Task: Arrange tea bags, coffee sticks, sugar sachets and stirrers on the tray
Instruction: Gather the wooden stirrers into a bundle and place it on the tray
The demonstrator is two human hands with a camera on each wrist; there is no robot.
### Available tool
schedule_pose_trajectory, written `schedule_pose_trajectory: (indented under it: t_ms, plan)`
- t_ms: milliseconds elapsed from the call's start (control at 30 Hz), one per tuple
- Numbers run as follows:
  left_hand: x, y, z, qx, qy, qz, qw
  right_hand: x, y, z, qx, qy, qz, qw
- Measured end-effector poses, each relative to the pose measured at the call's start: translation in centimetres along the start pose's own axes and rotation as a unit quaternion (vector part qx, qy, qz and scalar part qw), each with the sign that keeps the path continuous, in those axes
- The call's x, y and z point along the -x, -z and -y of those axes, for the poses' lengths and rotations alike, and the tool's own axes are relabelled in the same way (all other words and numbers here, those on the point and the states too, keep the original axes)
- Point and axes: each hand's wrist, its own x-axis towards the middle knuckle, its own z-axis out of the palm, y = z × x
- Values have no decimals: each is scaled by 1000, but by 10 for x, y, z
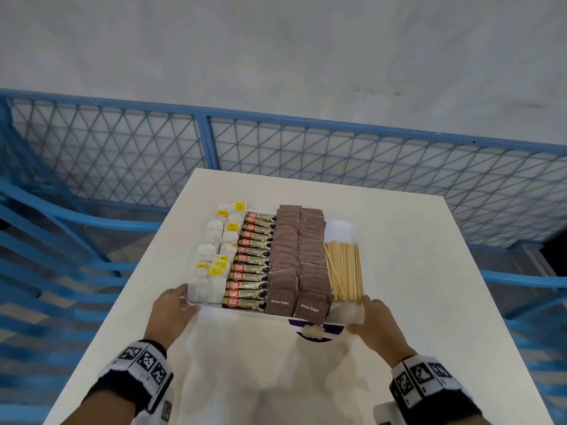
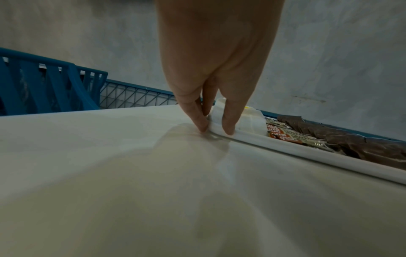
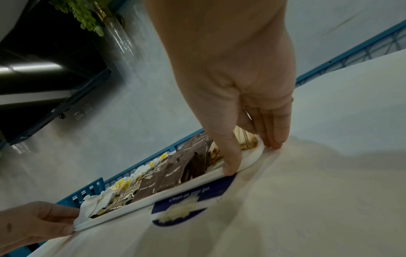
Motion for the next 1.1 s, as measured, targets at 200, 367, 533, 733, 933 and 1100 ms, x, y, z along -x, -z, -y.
schedule_pose_trajectory:
  t_ms: [200, 367, 533, 733, 933, 1100]
  plan:
    - [-27, 7, -3, -8, 11, -4, 1000, -24, 1, 18, 8, 5, -5, 1000]
    - [-39, 12, -8, -4, 22, -8, 1000, -38, 3, 29, 48, 4, -6, 999]
    - [-43, 13, -9, -3, 29, -2, 1000, -43, 1, 32, 47, -3, -7, 999]
    - [-32, 10, -13, 43, 62, 17, 997, -22, -1, 29, 0, -28, -2, 1000]
    - [18, -14, -53, 7, 69, -20, 997, 54, 11, 4, -81, -17, -13, 996]
    - [98, -68, -121, 35, -91, 85, 992, 139, 15, -53, -107, 7, -71, 992]
